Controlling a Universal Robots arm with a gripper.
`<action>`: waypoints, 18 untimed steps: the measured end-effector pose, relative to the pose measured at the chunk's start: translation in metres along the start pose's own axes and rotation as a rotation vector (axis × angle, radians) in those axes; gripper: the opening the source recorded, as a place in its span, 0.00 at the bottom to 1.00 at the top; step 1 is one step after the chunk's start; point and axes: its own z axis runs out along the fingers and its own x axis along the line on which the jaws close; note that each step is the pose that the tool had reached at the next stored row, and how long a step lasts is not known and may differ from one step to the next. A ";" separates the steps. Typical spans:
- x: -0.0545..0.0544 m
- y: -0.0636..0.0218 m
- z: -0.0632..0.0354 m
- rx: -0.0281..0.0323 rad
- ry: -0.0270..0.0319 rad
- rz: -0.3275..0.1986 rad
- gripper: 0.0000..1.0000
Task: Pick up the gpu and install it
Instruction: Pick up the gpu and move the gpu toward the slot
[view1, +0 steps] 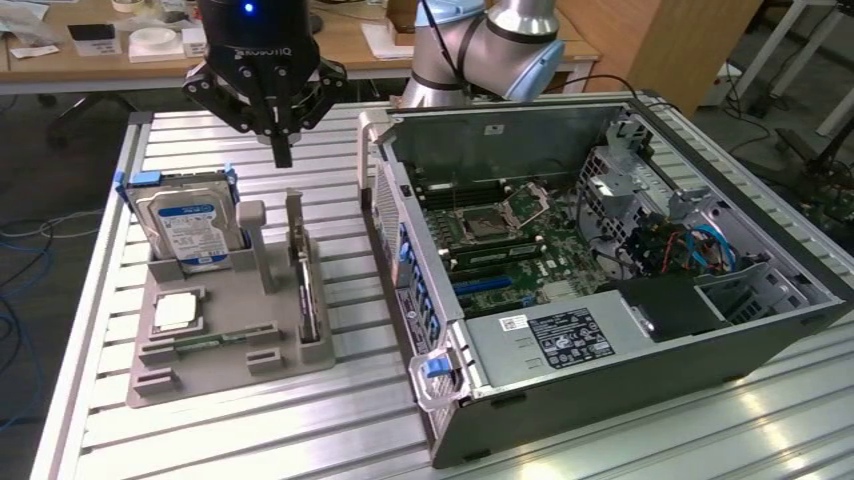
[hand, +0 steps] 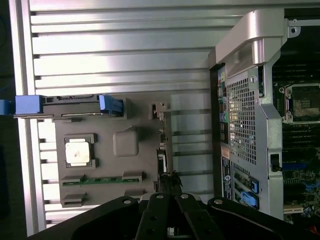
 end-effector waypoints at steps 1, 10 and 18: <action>0.000 0.0000 0.0000 0.0000 0.0000 0.000 0.10; 0.000 0.0000 0.0000 0.0000 0.0000 0.000 0.23; 0.000 0.0000 0.0000 0.0001 -0.0003 -0.001 0.53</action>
